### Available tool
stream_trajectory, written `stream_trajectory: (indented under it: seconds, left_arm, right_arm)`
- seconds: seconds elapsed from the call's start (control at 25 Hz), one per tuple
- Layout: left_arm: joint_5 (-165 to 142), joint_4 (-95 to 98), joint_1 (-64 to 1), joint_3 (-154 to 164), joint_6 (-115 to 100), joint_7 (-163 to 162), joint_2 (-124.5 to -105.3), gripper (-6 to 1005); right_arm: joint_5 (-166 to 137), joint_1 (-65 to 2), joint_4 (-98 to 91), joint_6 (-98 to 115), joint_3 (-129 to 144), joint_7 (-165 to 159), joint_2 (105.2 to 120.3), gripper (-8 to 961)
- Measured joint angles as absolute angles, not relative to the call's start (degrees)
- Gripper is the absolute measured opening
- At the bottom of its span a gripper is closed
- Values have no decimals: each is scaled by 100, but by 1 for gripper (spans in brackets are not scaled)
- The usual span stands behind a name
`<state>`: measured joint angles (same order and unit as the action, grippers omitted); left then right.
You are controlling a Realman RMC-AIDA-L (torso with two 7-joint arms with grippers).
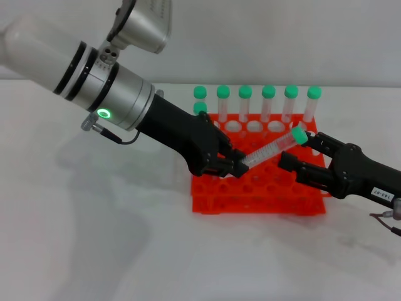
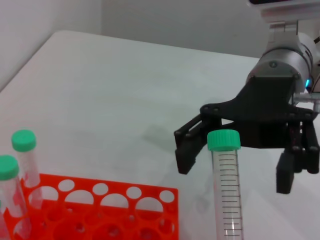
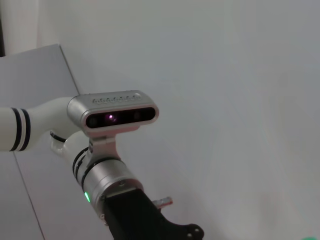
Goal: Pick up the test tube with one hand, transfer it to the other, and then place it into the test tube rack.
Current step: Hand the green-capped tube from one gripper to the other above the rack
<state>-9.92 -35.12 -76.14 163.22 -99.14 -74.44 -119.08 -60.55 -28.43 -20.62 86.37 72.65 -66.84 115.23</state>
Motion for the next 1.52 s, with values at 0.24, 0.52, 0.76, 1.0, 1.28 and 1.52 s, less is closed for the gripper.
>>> stream_trajectory:
  seconds: [0.24, 0.52, 0.76, 1.0, 1.28, 1.52]
  left_arm:
    - [-1002, -3388, -7658, 16322, -9683, -7488, -11909, 181]
    - [-1065, -3174, -7711, 16322, -9419, -7535, -11909, 181]
    - [-1065, -3081, -7750, 16322, -9389, -7547, -11911, 181]
    - [-1065, -3082, -7755, 16321, -9326, -7579, -11909, 181]
    - [-1044, -3084, -7746, 16321, -9285, -7579, -11909, 181]
    - [-1056, -2959, -7743, 16321, -9255, -7593, -11909, 181]
  right_arm:
    - [-6049, -2879, -2066, 8664, 7334, -6680, 11535, 824]
    - [-6031, -2932, -2065, 8657, 7363, -6679, 11580, 776]
    - [-6030, -3019, -2030, 8604, 7366, -6671, 11589, 725]
    - [-6037, -3051, -2027, 8439, 7400, -6632, 11587, 660]
    - [-6011, -3063, -2058, 8358, 7436, -6624, 11584, 626]
    - [-6003, -3122, -2045, 8265, 7435, -6625, 11584, 481]
